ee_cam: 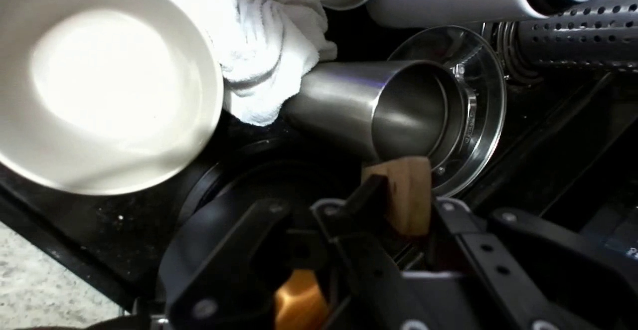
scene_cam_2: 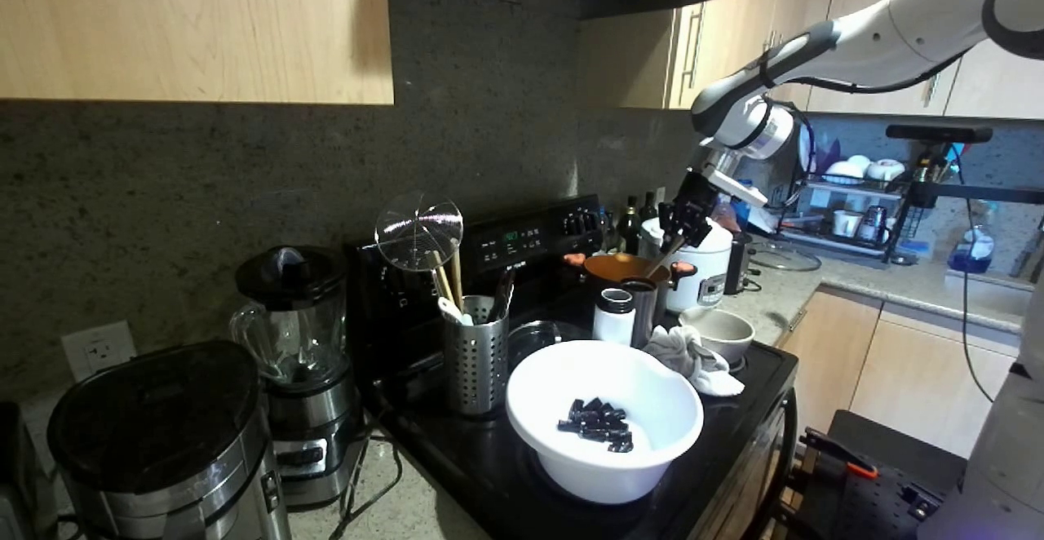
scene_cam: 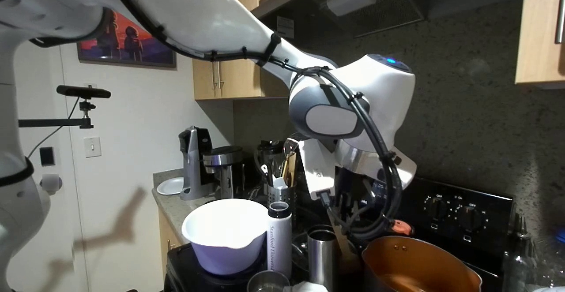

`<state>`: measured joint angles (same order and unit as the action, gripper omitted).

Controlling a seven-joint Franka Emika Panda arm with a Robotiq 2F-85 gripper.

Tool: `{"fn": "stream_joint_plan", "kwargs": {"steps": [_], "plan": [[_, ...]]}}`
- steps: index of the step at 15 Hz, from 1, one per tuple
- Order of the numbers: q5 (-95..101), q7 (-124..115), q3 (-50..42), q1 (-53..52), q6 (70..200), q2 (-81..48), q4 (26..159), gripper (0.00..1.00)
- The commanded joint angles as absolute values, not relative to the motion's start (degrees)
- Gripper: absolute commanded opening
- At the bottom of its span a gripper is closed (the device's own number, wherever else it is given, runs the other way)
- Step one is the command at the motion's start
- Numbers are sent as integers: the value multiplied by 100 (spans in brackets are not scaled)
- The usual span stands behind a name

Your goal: Use the wooden spatula from the stove to stir the contents in the pot on the upper right plate of the stove, place the spatula back on the stove

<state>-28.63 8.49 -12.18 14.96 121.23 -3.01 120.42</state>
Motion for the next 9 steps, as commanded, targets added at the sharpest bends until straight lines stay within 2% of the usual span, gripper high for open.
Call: {"fn": "stream_joint_plan", "kwargs": {"steps": [1, 9], "plan": [[-2609, 508, -1221, 1406, 11816, -49, 11933, 4], [-2653, 347, -1235, 1338, 11153, 135, 11162, 4]]}}
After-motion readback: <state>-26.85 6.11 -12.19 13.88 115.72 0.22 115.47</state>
